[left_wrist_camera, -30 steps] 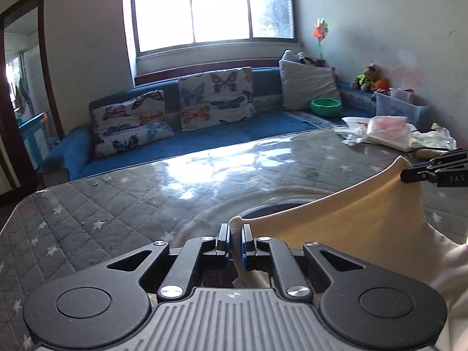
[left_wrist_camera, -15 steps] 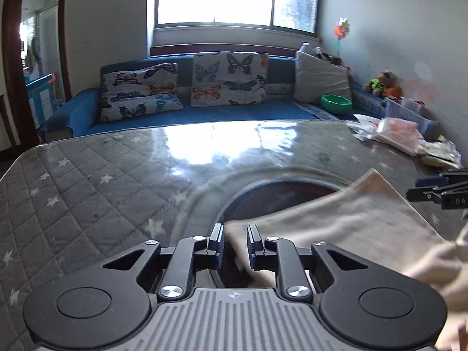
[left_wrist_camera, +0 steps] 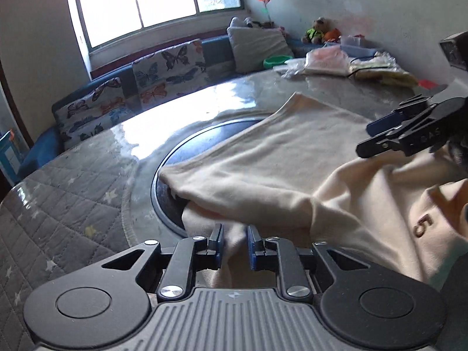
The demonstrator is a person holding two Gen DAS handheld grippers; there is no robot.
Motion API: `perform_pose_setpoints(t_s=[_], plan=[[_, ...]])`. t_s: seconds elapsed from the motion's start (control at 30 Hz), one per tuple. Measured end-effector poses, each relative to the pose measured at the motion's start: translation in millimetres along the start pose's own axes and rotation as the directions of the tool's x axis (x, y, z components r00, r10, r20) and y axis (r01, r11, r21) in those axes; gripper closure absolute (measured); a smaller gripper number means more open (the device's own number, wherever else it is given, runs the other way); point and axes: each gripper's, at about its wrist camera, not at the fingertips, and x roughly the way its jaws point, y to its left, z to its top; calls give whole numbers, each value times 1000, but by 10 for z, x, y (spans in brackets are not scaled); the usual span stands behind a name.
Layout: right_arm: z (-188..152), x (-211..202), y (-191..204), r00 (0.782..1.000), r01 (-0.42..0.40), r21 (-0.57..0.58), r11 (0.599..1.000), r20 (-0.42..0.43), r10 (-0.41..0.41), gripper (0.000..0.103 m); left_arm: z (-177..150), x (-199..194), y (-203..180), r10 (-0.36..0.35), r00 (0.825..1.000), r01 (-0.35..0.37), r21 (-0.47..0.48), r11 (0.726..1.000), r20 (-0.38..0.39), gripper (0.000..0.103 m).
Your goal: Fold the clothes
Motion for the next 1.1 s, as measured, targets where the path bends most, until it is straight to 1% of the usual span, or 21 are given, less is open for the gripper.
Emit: perform_pose_setpoints(t_s=[0.03, 0.07, 0.13, 0.2, 0.27, 0.33, 0.4, 0.47, 0.5, 0.6, 0.63, 0.67, 0.7, 0.73, 0.77, 0.8, 0.83, 0.93, 1.0, 1.03, 1.1], plan=[[-15, 5, 21, 1000, 4, -8, 1000, 2, -4, 33, -14, 20, 7, 7, 1000, -7, -1, 1000, -3, 87], [-25, 8, 45, 1000, 8, -17, 1000, 3, -8, 31, -28, 25, 18, 20, 1000, -20, -11, 1000, -5, 93], [-41, 12, 90, 1000, 17, -34, 999, 5, -16, 30, -52, -9, 63, 48, 999, -48, -52, 998, -4, 97], [-48, 18, 113, 1000, 23, -41, 999, 4, -23, 28, -87, -129, 161, 85, 996, -83, -131, 988, 11, 98], [-51, 25, 122, 1000, 28, -41, 999, 3, -28, 27, -143, -280, 294, 135, 991, -126, -230, 965, 24, 98], [-60, 34, 125, 1000, 31, -45, 999, 4, -31, 26, -251, -450, 454, 190, 982, -173, -341, 924, 17, 98], [-69, 45, 135, 999, 32, -47, 998, 6, -32, 24, -419, -605, 633, 237, 971, -216, -467, 857, -16, 98], [-76, 53, 150, 999, 34, -53, 998, 8, -33, 21, -629, -716, 811, 246, 967, -235, -582, 779, -62, 98], [-81, 60, 157, 999, 33, -57, 998, 9, -33, 20, -725, -738, 866, 231, 969, -234, -608, 758, -85, 97], [-92, 82, 180, 999, 33, -69, 997, 11, -33, 15, -852, -841, 897, 223, 970, -233, -612, 755, -94, 90], [-93, 86, 184, 999, 33, -71, 997, 10, -33, 14, -847, -884, 879, 239, 967, -246, -598, 763, -93, 81], [-94, 89, 188, 999, 32, -72, 997, 10, -32, 12, -815, -929, 848, 259, 962, -257, -575, 777, -81, 72], [-96, 92, 189, 1000, 28, -73, 997, 9, -28, 11, -772, -964, 811, 265, 962, -253, -551, 795, -61, 69], [-99, 96, 194, 1000, 25, -74, 997, 8, -24, 8, -723, -995, 770, 264, 964, -244, -527, 814, -39, 60], [-101, 102, 203, 1000, 22, -77, 997, 6, -22, 5, -673, -1007, 717, 264, 964, -242, -501, 831, -27, 48], [-105, 108, 214, 1000, 23, -82, 996, 4, -23, 4, -627, -999, 674, 275, 961, -253, -480, 840, -24, 45], [-112, 115, 232, 1000, 29, -90, 996, 4, -29, 3, -615, -957, 680, 288, 957, -271, -481, 834, -40, 43], [-130, 130, 271, 999, 37, -102, 994, 3, -37, 0, -629, -790, 763, 317, 941, -330, -514, 791, -117, 43], [-133, 133, 275, 999, 39, -103, 994, 4, -39, 0, -717, -703, 878, 321, 932, -359, -566, 742, -170, 43], [-133, 133, 275, 999, 39, -104, 994, 3, -39, 0, -766, -694, 920, 332, 927, -368, -582, 725, -173, 45], [-129, 133, 284, 999, 41, -105, 994, -1, -41, 0, -790, -700, 945, 360, 918, -387, -580, 716, -168, 63]])
